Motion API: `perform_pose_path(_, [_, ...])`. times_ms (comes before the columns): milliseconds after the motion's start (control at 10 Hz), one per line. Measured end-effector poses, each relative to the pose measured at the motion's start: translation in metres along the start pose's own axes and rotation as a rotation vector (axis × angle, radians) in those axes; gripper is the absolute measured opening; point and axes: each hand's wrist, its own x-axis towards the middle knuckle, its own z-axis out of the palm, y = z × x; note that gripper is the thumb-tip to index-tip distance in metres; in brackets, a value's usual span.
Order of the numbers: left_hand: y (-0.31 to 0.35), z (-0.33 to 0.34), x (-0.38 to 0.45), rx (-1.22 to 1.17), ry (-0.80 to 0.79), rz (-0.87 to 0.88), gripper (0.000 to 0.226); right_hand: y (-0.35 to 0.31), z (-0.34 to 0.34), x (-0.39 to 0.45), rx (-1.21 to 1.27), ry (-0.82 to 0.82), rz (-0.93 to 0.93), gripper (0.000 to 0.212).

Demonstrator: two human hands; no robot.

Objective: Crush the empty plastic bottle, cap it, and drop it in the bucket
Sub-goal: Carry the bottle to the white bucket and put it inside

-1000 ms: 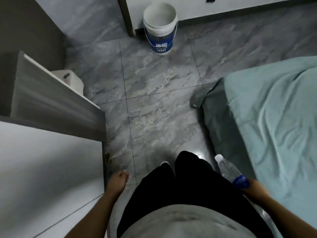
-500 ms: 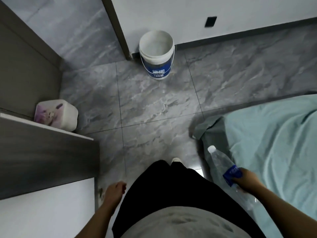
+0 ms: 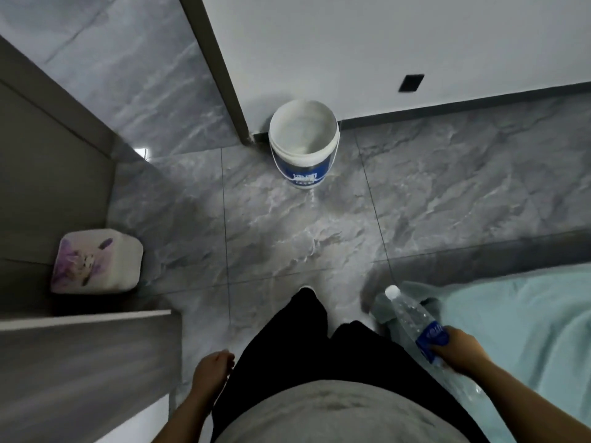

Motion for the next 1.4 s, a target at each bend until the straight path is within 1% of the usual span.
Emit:
perform_pose_path(100, [0.049, -0.014, 0.047, -0.092, -0.007, 0.034, 0.027, -0.019, -0.018, 0.009, -0.008, -0.025, 0.025, 0.019])
perform_pose_path(300, [0.162, -0.024, 0.095, -0.083, -0.007, 0.148, 0.024, -0.049, -0.058, 0.030, 0.006, -0.026, 0.091, 0.024])
perform_pose_path(400, [0.201, -0.022, 0.119, -0.082, -0.006, 0.136, 0.026, -0.071, -0.084, 0.056, 0.004, -0.035, 0.091, 0.014])
perform_pose_path(500, [0.230, -0.021, 0.133, -0.073, 0.003, 0.129, 0.025, -0.100, -0.117, 0.088, -0.003, -0.032, 0.046, 0.010])
perform_pose_path(600, [0.245, -0.019, 0.144, -0.062, -0.002, 0.092, 0.026, -0.135, -0.158, 0.122, -0.026, -0.007, -0.012, 0.022])
perform_pose_path(700, [0.257, -0.019, 0.153, -0.095, -0.009, 0.028, 0.028, -0.175, -0.198, 0.150, -0.039, 0.009, -0.067, 0.030])
perform_pose_path(800, [0.265, -0.026, 0.163, -0.135, -0.018, -0.062, 0.029, -0.216, -0.231, 0.170, -0.023, 0.028, -0.110, 0.033])
perform_pose_path(900, [0.272, -0.037, 0.178, -0.154, -0.074, -0.155, 0.035, -0.252, -0.253, 0.187, -0.009, 0.010, -0.145, 0.030])
perform_pose_path(1000, [0.290, -0.048, 0.202, -0.182, -0.086, -0.207, 0.035, -0.280, -0.267, 0.200, -0.014, -0.008, -0.141, 0.033])
perform_pose_path(1100, [0.325, -0.060, 0.227, -0.196, -0.102, -0.198, 0.032, -0.304, -0.275, 0.206, -0.019, -0.023, -0.098, 0.034])
perform_pose_path(1200, [0.373, -0.072, 0.255, -0.190, -0.073, -0.116, 0.029, -0.334, -0.281, 0.214, -0.017, -0.046, -0.069, 0.032])
perform_pose_path(1300, [0.424, -0.078, 0.286, -0.195, -0.028, -0.034, 0.026, -0.372, -0.288, 0.230, 0.021, -0.053, -0.082, 0.033])
perform_pose_path(1400, [0.471, -0.075, 0.320, -0.199, 0.025, 0.003, 0.028, -0.415, -0.292, 0.251, 0.080, -0.057, -0.112, 0.040])
